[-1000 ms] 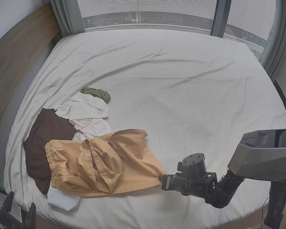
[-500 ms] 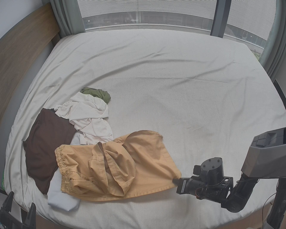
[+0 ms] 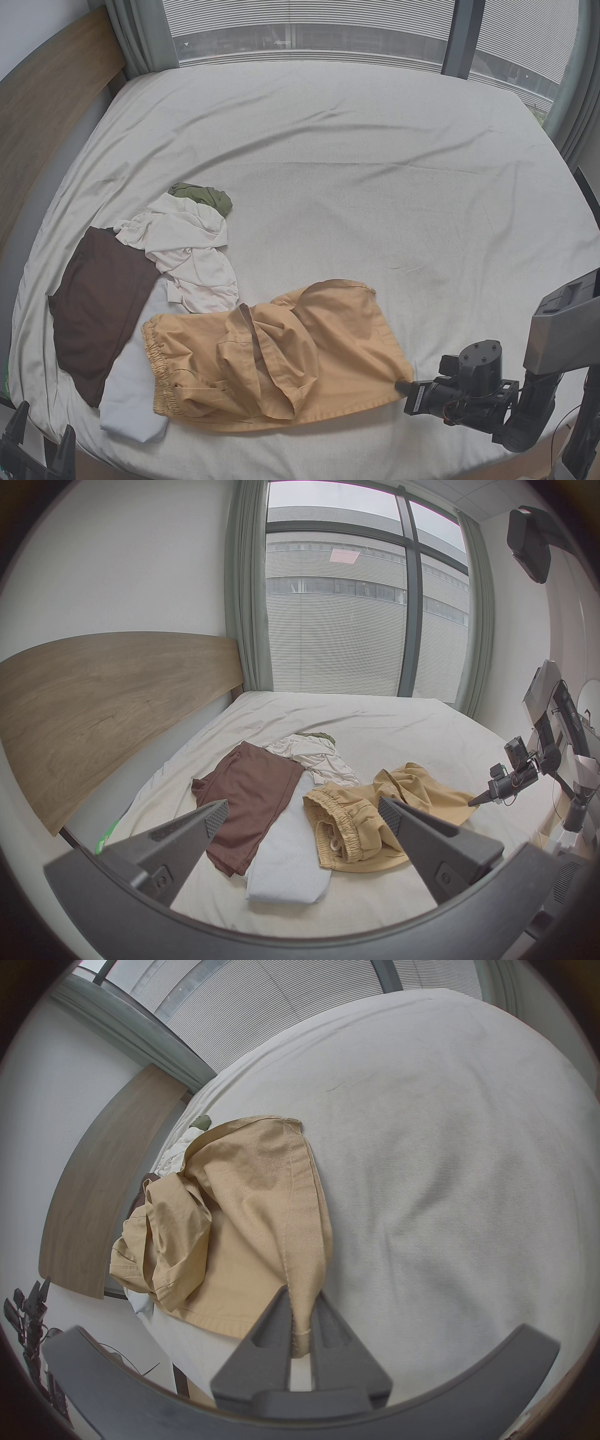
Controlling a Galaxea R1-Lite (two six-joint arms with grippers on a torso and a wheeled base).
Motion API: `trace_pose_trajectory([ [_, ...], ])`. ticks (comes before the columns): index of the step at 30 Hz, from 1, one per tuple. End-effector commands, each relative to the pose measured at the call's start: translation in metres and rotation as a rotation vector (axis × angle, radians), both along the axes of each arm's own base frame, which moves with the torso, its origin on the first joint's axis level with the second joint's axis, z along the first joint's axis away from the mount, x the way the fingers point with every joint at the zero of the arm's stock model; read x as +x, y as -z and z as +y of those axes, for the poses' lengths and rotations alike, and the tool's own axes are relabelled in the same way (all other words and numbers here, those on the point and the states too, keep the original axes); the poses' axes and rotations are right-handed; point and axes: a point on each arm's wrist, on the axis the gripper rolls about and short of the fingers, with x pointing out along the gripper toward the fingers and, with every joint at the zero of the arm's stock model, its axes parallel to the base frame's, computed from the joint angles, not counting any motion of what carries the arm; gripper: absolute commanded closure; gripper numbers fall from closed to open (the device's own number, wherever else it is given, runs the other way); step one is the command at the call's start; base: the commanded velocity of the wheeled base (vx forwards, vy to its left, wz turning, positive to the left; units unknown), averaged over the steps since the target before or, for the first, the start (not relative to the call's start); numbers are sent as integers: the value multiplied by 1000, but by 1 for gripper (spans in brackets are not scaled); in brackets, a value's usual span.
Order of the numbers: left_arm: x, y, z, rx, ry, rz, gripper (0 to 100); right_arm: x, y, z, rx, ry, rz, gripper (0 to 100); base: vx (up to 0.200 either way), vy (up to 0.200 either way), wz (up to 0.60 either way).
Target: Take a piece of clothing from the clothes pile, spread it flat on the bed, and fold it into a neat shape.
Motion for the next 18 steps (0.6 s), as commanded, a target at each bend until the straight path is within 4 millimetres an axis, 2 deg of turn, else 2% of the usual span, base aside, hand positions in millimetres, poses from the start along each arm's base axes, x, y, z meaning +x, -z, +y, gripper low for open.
trace_pose_trajectory([
  [1,0,5,0,-1,0,1,0,-11,4,-14,-33,16,27,100,0,0,0],
  [7,0,5,0,-2,0,1,0,-21,4,-29,-82,22,35,100,0,0,0],
  [18,0,5,0,-2,0,1,0,-21,-1,-40,-136,38,32,100,0,0,0],
])
